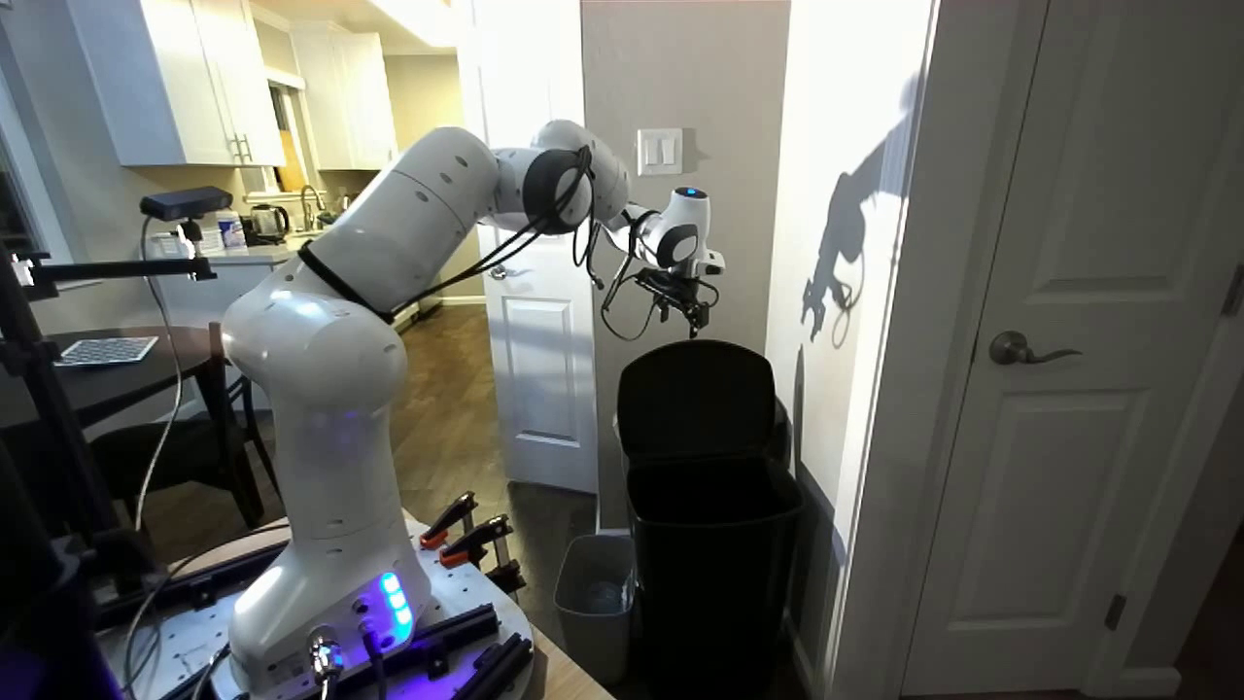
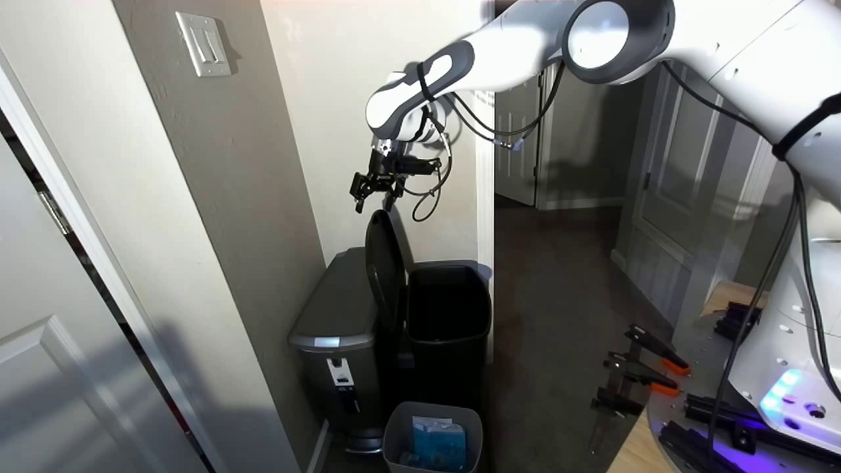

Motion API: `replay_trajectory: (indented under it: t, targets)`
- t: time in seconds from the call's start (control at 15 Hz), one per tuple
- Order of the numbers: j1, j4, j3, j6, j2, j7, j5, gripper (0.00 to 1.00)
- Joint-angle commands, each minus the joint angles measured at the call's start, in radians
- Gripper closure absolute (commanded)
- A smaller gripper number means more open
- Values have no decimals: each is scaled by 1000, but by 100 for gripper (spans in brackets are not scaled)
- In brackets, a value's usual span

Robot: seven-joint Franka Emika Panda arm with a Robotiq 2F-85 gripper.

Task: Close the black bin.

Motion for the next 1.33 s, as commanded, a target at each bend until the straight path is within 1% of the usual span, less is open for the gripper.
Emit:
replay_trajectory:
  t: [0.0,0.27,0.53,0.67,1.0,1.07,1.27]
  targets:
    - [4,15,-21,18,23,50,-15,0]
    - [13,65,-39,0,73,81,-25,0]
    - [28,140,-44,-7,135,106,-37,0]
    - [41,179,-57,-17,167,127,-49,0]
    - [79,243,-137,-23,227,249,-124,0]
    - [83,254,-146,-23,235,268,-131,0]
    - [114,263,-206,-14,235,362,-184,0]
